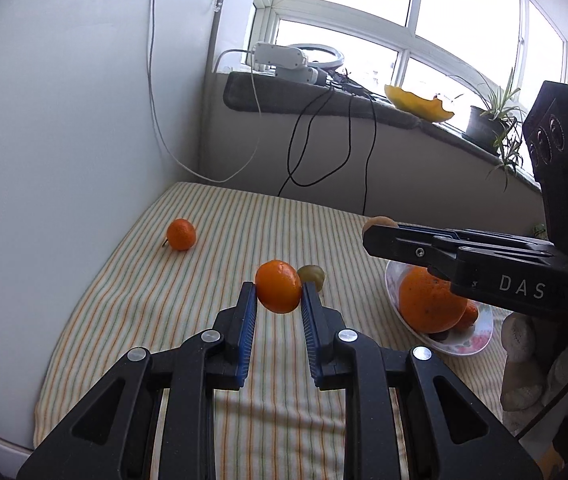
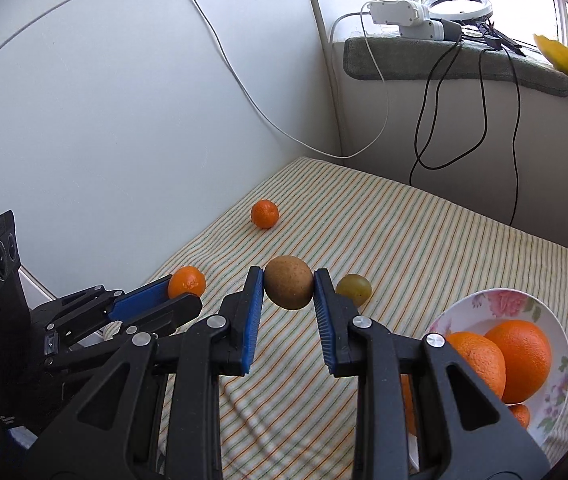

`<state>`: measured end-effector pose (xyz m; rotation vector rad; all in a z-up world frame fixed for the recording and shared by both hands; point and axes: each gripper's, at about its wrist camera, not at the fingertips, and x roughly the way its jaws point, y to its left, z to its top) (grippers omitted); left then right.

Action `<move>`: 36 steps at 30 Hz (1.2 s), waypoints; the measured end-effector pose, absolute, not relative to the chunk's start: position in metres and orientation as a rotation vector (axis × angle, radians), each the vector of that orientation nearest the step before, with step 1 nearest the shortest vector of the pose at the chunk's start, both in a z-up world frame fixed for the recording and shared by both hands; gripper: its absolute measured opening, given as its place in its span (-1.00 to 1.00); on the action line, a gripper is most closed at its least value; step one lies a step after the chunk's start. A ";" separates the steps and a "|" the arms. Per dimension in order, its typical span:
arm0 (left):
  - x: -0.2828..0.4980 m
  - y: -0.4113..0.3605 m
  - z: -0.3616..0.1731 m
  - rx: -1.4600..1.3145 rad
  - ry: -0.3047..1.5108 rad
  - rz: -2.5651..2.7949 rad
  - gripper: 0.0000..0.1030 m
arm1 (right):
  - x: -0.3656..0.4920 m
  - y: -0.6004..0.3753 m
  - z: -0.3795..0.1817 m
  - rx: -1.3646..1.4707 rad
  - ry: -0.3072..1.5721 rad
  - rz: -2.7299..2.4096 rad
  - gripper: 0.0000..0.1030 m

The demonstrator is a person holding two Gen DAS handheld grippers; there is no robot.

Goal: Organize fruits
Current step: 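Lift and carry the kiwi with the right tool while the left tool carries the tangerine over the plate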

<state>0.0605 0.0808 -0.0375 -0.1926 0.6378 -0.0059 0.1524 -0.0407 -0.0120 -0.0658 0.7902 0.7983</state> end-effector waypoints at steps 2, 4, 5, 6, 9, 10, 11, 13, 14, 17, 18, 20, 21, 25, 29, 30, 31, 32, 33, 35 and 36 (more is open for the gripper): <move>0.061 0.070 -0.034 -0.182 0.634 -0.029 -0.60 | 0.152 -0.057 -0.007 -0.054 0.783 0.786 -0.49; 0.063 0.059 -0.032 -0.173 0.631 -0.053 -0.60 | 0.151 -0.075 -0.002 -0.040 0.778 0.770 -0.49; 0.064 0.053 -0.031 -0.169 0.630 -0.066 -0.60 | 0.151 -0.084 0.001 -0.035 0.774 0.760 -0.49; 0.064 0.047 -0.030 -0.167 0.628 -0.079 -0.60 | 0.151 -0.093 0.003 -0.029 0.769 0.749 -0.49; 0.065 0.026 -0.028 -0.150 0.630 -0.120 -0.60 | 0.151 -0.122 0.009 -0.012 0.760 0.712 -0.49; 0.067 0.019 -0.028 -0.145 0.632 -0.134 -0.60 | 0.152 -0.132 0.011 -0.005 0.758 0.699 -0.49; 0.068 0.012 -0.028 -0.140 0.635 -0.150 -0.60 | 0.152 -0.141 0.012 0.002 0.756 0.684 -0.49; 0.071 -0.002 -0.028 -0.128 0.639 -0.179 -0.60 | 0.153 -0.160 0.012 0.015 0.756 0.655 -0.49; 0.073 -0.009 -0.028 -0.120 0.641 -0.193 -0.60 | 0.155 -0.169 0.012 0.019 0.756 0.639 -0.49; 0.074 -0.029 -0.028 -0.101 0.648 -0.230 -0.60 | 0.160 -0.195 0.010 0.039 0.761 0.598 -0.49; 0.075 -0.034 -0.028 -0.094 0.651 -0.243 -0.60 | 0.161 -0.203 0.009 0.046 0.764 0.587 -0.49; 0.077 -0.047 -0.029 -0.080 0.656 -0.264 -0.60 | 0.164 -0.217 0.006 0.051 0.767 0.566 -0.49; 0.078 -0.052 -0.029 -0.074 0.658 -0.274 -0.60 | 0.166 -0.223 0.004 0.054 0.770 0.555 -0.49; 0.080 -0.071 -0.033 -0.049 0.671 -0.311 -0.60 | 0.171 -0.240 -0.004 0.062 0.784 0.526 -0.49; 0.083 -0.089 -0.037 -0.031 0.690 -0.342 -0.60 | 0.176 -0.252 -0.013 0.075 0.803 0.512 -0.49; 0.084 -0.092 -0.039 -0.030 0.696 -0.349 -0.60 | 0.177 -0.254 -0.016 0.079 0.808 0.511 -0.49; 0.084 -0.095 -0.041 -0.028 0.703 -0.357 -0.60 | 0.178 -0.256 -0.018 0.084 0.814 0.512 -0.49; 0.085 -0.098 -0.042 -0.024 0.709 -0.362 -0.60 | 0.179 -0.258 -0.021 0.087 0.820 0.511 -0.49; 0.086 -0.103 -0.044 -0.020 0.715 -0.368 -0.60 | 0.180 -0.260 -0.023 0.090 0.824 0.508 -0.49; 0.088 -0.108 -0.047 -0.012 0.726 -0.376 -0.60 | 0.182 -0.262 -0.028 0.096 0.834 0.507 -0.49; 0.089 -0.110 -0.049 -0.008 0.730 -0.378 -0.60 | 0.182 -0.263 -0.030 0.099 0.838 0.507 -0.49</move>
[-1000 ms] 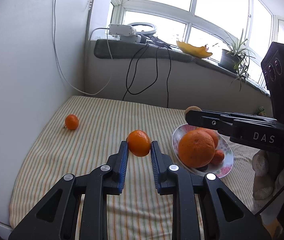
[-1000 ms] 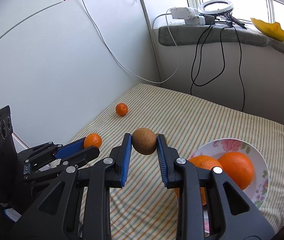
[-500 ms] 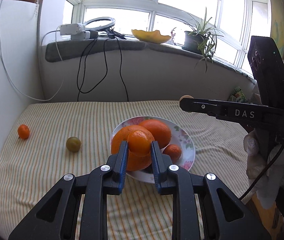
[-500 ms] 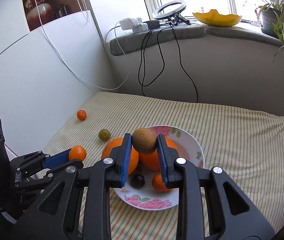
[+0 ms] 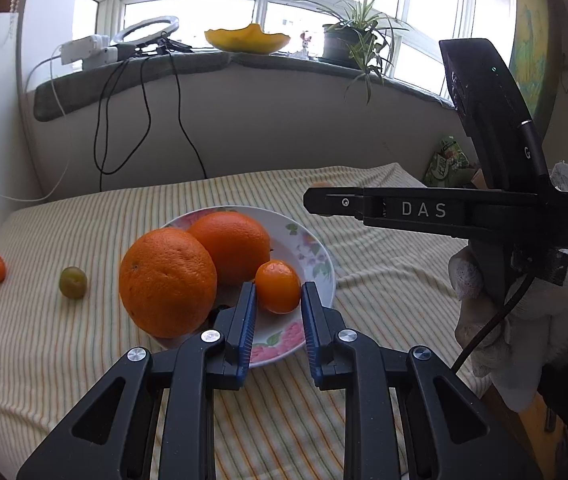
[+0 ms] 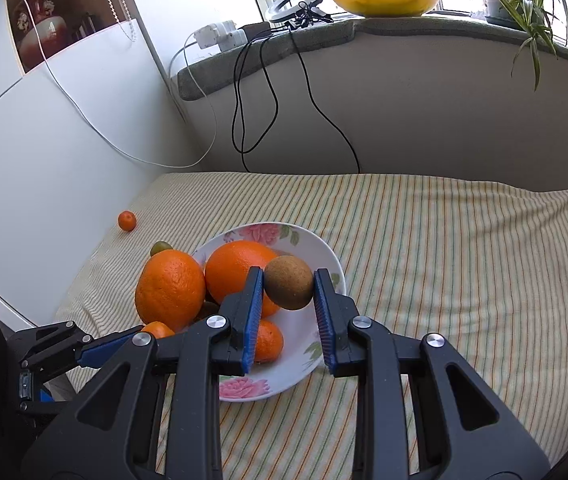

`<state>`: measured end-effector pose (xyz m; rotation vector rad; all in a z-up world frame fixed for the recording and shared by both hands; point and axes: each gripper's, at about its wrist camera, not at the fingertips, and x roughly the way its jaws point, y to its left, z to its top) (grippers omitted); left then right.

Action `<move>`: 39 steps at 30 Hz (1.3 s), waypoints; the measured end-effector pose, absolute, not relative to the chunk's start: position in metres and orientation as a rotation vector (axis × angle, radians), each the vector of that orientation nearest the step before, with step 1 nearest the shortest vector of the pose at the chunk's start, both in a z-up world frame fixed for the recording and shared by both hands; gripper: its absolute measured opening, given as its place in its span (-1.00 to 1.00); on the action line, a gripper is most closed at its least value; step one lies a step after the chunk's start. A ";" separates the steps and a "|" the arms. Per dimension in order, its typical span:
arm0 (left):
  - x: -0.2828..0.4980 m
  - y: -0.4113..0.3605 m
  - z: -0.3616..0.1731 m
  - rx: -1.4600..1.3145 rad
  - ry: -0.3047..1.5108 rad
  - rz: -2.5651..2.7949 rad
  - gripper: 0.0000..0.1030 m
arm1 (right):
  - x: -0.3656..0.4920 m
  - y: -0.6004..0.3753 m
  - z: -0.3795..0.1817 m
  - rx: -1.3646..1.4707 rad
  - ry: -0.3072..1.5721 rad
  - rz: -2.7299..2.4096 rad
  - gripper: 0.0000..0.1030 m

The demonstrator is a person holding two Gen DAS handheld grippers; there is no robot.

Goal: Organize fruits
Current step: 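Lift and carry the kiwi with the right tool while the left tool carries the tangerine over the plate, then open both tools to drop the kiwi and tangerine onto the plate, then move both tools back toward the small tangerine and green plum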

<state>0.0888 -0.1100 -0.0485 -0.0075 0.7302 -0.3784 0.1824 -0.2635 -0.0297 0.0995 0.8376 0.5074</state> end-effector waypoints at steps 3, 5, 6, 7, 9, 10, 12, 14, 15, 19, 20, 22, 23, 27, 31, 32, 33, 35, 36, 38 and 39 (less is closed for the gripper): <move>0.091 -0.116 -0.052 0.004 0.743 -0.381 -0.60 | 0.183 -0.265 -0.035 0.109 0.849 0.513 -0.49; 0.093 -0.118 -0.054 0.008 0.749 -0.380 -0.60 | 0.184 -0.265 -0.039 0.108 0.857 0.517 -0.49; 0.093 -0.119 -0.054 0.009 0.751 -0.381 -0.59 | 0.185 -0.265 -0.040 0.107 0.861 0.519 -0.49; 0.094 -0.120 -0.055 0.011 0.753 -0.382 -0.60 | 0.186 -0.264 -0.042 0.108 0.864 0.521 -0.49; 0.094 -0.122 -0.056 0.015 0.757 -0.381 -0.60 | 0.186 -0.263 -0.045 0.109 0.870 0.525 -0.49; 0.094 -0.122 -0.057 0.016 0.759 -0.380 -0.59 | 0.187 -0.262 -0.046 0.110 0.873 0.528 -0.49; 0.094 -0.122 -0.058 0.018 0.760 -0.377 -0.59 | 0.187 -0.260 -0.047 0.109 0.875 0.532 -0.49; 0.095 -0.122 -0.059 0.017 0.762 -0.374 -0.59 | 0.187 -0.259 -0.048 0.107 0.879 0.537 -0.49; 0.095 -0.122 -0.059 0.017 0.762 -0.373 -0.59 | 0.187 -0.258 -0.049 0.106 0.881 0.539 -0.49; 0.095 -0.122 -0.059 0.018 0.761 -0.368 -0.59 | 0.188 -0.256 -0.052 0.104 0.891 0.545 -0.48; 0.095 -0.122 -0.059 0.018 0.759 -0.367 -0.59 | 0.188 -0.256 -0.052 0.105 0.893 0.547 -0.48; 0.095 -0.123 -0.059 0.018 0.758 -0.365 -0.59 | 0.187 -0.257 -0.053 0.104 0.894 0.544 -0.48; 0.095 -0.123 -0.059 0.019 0.757 -0.365 -0.59 | 0.187 -0.257 -0.053 0.106 0.894 0.545 -0.48; 0.095 -0.122 -0.059 0.016 0.753 -0.360 -0.58 | 0.186 -0.258 -0.053 0.115 0.894 0.548 -0.48; 0.095 -0.121 -0.060 0.006 0.753 -0.360 -0.58 | 0.186 -0.260 -0.053 0.124 0.895 0.548 -0.39; 0.095 -0.121 -0.060 0.007 0.754 -0.358 -0.58 | 0.187 -0.261 -0.052 0.126 0.894 0.544 -0.36; 0.095 -0.120 -0.060 0.009 0.755 -0.357 -0.58 | 0.187 -0.262 -0.052 0.127 0.893 0.541 -0.30; 0.096 -0.120 -0.061 0.011 0.759 -0.358 -0.55 | 0.186 -0.262 -0.051 0.130 0.892 0.539 -0.18; 0.095 -0.120 -0.061 0.012 0.759 -0.356 -0.42 | 0.186 -0.262 -0.050 0.130 0.890 0.536 -0.06; 0.095 -0.120 -0.060 0.009 0.753 -0.354 -0.30 | 0.185 -0.263 -0.049 0.131 0.887 0.533 0.02; 0.094 -0.120 -0.060 0.008 0.751 -0.353 -0.28 | 0.184 -0.263 -0.049 0.132 0.887 0.532 0.02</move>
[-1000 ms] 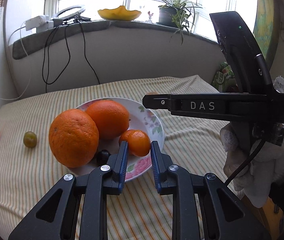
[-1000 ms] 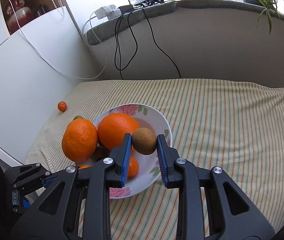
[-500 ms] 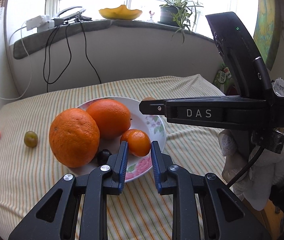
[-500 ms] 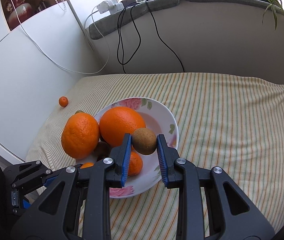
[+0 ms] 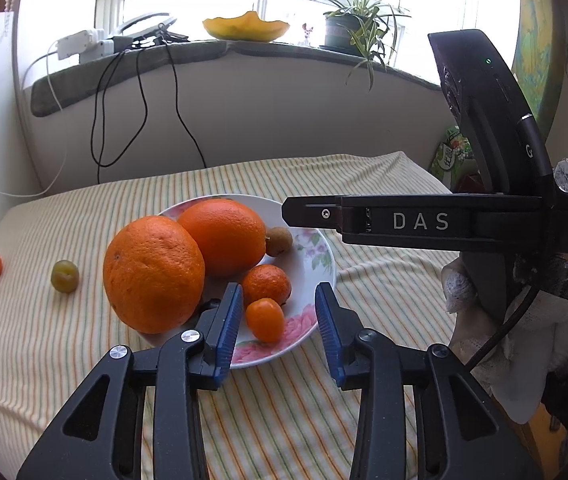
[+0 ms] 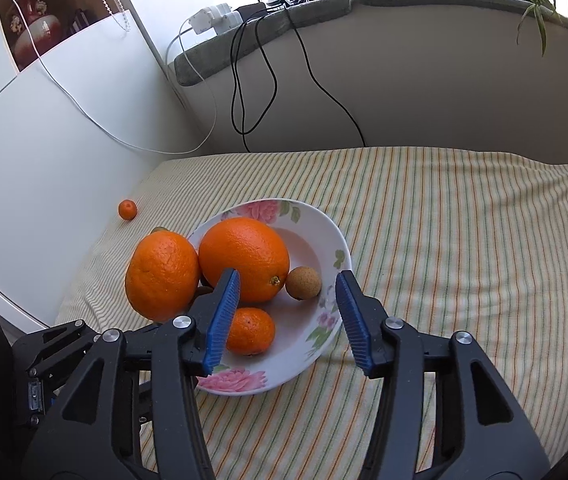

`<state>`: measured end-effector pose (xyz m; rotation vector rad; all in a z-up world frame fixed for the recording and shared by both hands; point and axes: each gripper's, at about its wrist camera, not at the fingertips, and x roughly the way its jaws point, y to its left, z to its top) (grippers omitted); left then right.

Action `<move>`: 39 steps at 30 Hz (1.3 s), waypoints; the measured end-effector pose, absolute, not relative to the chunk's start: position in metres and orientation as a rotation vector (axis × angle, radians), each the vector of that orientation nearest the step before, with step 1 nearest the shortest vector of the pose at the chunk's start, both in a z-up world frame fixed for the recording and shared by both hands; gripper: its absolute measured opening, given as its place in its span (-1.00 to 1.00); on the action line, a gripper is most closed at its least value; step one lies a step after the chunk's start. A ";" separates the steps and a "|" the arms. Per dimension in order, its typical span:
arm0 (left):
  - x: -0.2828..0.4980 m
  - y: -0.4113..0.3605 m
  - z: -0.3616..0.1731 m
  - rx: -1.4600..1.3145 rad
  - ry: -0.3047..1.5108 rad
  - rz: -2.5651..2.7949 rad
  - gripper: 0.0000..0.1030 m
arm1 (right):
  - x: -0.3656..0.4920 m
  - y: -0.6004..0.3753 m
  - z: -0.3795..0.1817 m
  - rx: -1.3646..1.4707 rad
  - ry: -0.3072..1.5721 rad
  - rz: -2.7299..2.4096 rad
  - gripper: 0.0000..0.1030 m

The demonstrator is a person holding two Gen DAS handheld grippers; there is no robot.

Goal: Organize fruits
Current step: 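Move both tools back toward the small tangerine and green plum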

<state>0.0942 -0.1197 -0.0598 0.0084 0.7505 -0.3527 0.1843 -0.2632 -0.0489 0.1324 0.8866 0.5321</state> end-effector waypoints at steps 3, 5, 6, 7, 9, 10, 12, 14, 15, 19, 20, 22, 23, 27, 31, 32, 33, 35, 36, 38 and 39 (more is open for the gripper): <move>0.093 -0.119 -0.059 0.009 0.748 -0.347 -0.18 | 0.183 -0.266 -0.047 0.138 0.879 0.523 0.18; 0.093 -0.119 -0.059 0.008 0.749 -0.345 -0.18 | 0.183 -0.267 -0.045 0.143 0.874 0.521 0.29; 0.093 -0.118 -0.059 0.006 0.748 -0.344 -0.18 | 0.183 -0.267 -0.045 0.143 0.874 0.521 0.29; 0.092 -0.118 -0.058 0.005 0.747 -0.343 -0.18 | 0.182 -0.267 -0.044 0.143 0.873 0.520 0.29; 0.092 -0.118 -0.057 0.005 0.744 -0.341 -0.18 | 0.181 -0.267 -0.043 0.143 0.871 0.519 0.29; 0.091 -0.118 -0.056 0.006 0.742 -0.341 -0.18 | 0.181 -0.267 -0.042 0.143 0.870 0.519 0.29; 0.090 -0.118 -0.055 0.007 0.740 -0.341 -0.18 | 0.179 -0.266 -0.040 0.139 0.867 0.518 0.29; 0.088 -0.117 -0.054 0.005 0.737 -0.340 -0.18 | 0.178 -0.265 -0.038 0.135 0.863 0.517 0.29; 0.087 -0.117 -0.054 0.003 0.737 -0.340 -0.17 | 0.178 -0.264 -0.037 0.135 0.862 0.517 0.29; 0.085 -0.113 -0.051 -0.005 0.732 -0.337 -0.06 | 0.176 -0.263 -0.033 0.131 0.856 0.516 0.29; 0.085 -0.112 -0.050 -0.005 0.731 -0.336 -0.05 | 0.175 -0.263 -0.032 0.129 0.854 0.516 0.29; 0.085 -0.110 -0.049 -0.009 0.728 -0.333 -0.02 | 0.174 -0.262 -0.030 0.126 0.851 0.514 0.29; 0.084 -0.109 -0.049 -0.011 0.726 -0.332 0.03 | 0.174 -0.262 -0.029 0.125 0.850 0.514 0.29; 0.082 -0.103 -0.045 -0.014 0.716 -0.323 0.08 | 0.171 -0.259 -0.024 0.120 0.840 0.518 0.29; 0.080 -0.095 -0.042 -0.023 0.706 -0.314 0.18 | 0.167 -0.253 -0.020 0.102 0.832 0.527 0.29; 0.079 -0.092 -0.042 -0.026 0.704 -0.312 0.19 | 0.167 -0.251 -0.019 0.098 0.830 0.529 0.29; 0.078 -0.090 -0.041 -0.028 0.703 -0.310 0.19 | 0.166 -0.249 -0.017 0.095 0.828 0.531 0.30; 0.077 -0.085 -0.040 -0.030 0.700 -0.303 0.19 | 0.165 -0.245 -0.015 0.087 0.824 0.538 0.29; 0.076 -0.082 -0.039 -0.030 0.697 -0.301 0.19 | 0.165 -0.242 -0.013 0.082 0.821 0.542 0.30; 0.074 -0.077 -0.037 -0.032 0.691 -0.292 0.19 | 0.164 -0.237 -0.011 0.071 0.815 0.551 0.30; 0.074 -0.074 -0.036 -0.033 0.689 -0.287 0.21 | 0.163 -0.235 -0.010 0.064 0.812 0.555 0.30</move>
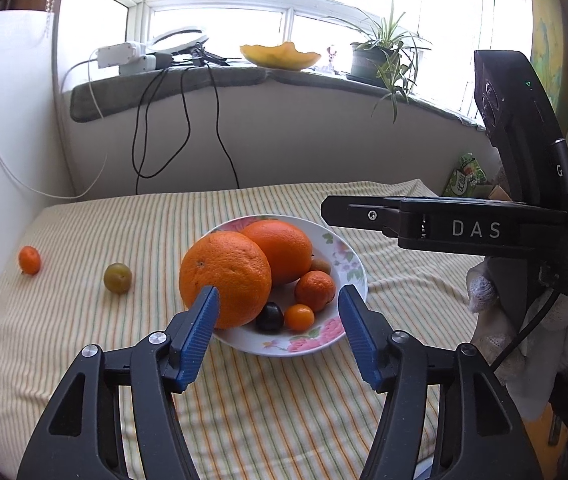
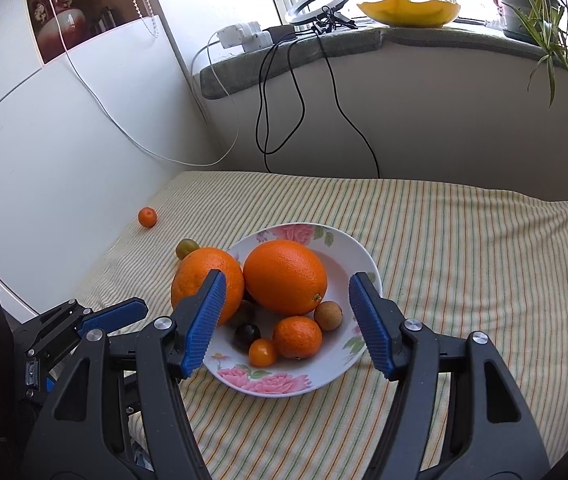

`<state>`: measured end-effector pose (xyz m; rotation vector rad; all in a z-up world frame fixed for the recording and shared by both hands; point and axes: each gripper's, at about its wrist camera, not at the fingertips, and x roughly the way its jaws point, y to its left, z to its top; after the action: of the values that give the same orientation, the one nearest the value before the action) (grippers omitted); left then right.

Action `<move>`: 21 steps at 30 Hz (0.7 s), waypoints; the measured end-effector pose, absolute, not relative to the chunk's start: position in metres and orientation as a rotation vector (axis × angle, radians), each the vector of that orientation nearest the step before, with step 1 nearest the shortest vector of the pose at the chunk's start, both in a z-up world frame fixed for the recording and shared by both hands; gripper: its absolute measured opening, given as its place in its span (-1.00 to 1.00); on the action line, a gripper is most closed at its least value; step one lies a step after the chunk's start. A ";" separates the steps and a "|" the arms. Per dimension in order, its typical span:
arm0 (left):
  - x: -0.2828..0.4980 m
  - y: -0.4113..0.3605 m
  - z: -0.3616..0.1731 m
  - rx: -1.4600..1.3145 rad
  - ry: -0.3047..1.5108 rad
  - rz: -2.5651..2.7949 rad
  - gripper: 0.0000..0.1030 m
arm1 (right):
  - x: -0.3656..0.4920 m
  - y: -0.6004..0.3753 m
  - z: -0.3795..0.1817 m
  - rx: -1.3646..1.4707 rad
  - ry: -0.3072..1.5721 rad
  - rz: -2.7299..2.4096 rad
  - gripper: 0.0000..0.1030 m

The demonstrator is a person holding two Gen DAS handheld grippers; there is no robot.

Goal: Organize fruits
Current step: 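Move both tools back toward the small tangerine and green plum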

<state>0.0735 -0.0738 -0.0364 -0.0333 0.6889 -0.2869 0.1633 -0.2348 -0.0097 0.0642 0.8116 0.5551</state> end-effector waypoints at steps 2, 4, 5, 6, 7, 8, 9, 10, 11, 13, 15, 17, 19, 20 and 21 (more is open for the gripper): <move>0.072 -0.068 -0.035 -0.034 0.685 -0.274 0.28 | 0.162 -0.230 -0.008 0.052 0.806 0.564 0.30; 0.072 -0.062 -0.035 -0.036 0.684 -0.260 0.29 | 0.161 -0.224 -0.006 0.040 0.802 0.574 0.30; 0.072 -0.058 -0.035 -0.039 0.684 -0.252 0.29 | 0.160 -0.222 -0.006 0.035 0.799 0.578 0.30; 0.071 -0.054 -0.034 -0.045 0.683 -0.244 0.29 | 0.159 -0.220 -0.005 0.031 0.797 0.583 0.30; 0.070 -0.050 -0.034 -0.050 0.681 -0.235 0.29 | 0.158 -0.218 -0.004 0.026 0.796 0.586 0.30; 0.068 -0.045 -0.034 -0.054 0.678 -0.225 0.29 | 0.157 -0.215 -0.003 0.022 0.793 0.590 0.30; 0.067 -0.041 -0.034 -0.053 0.677 -0.215 0.29 | 0.157 -0.213 -0.002 0.018 0.791 0.595 0.30; 0.065 -0.036 -0.034 -0.050 0.676 -0.202 0.29 | 0.156 -0.211 -0.001 0.013 0.789 0.600 0.30; 0.063 -0.030 -0.035 -0.048 0.679 -0.188 0.29 | 0.156 -0.208 0.000 0.008 0.787 0.604 0.33; 0.061 -0.018 -0.037 -0.053 0.684 -0.163 0.29 | 0.154 -0.204 0.003 -0.001 0.769 0.615 0.62; 0.057 -0.004 -0.039 -0.061 0.690 -0.134 0.29 | 0.153 -0.199 0.006 -0.019 0.758 0.631 0.65; 0.055 0.010 -0.041 -0.067 0.693 -0.109 0.29 | 0.152 -0.192 0.007 -0.041 0.756 0.648 0.65; 0.054 0.024 -0.043 -0.073 0.702 -0.086 0.29 | 0.152 -0.183 0.009 -0.063 0.757 0.662 0.65; 0.054 0.030 -0.044 -0.079 0.706 -0.074 0.30 | 0.153 -0.178 0.009 -0.077 0.758 0.668 0.65; 0.054 0.037 -0.045 -0.086 0.709 -0.059 0.35 | 0.153 -0.174 0.010 -0.088 0.759 0.674 0.65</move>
<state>0.0537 0.0373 -0.0449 -0.0859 0.7091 -0.0587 0.1532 -0.1737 0.0097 -0.0881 0.7591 0.6735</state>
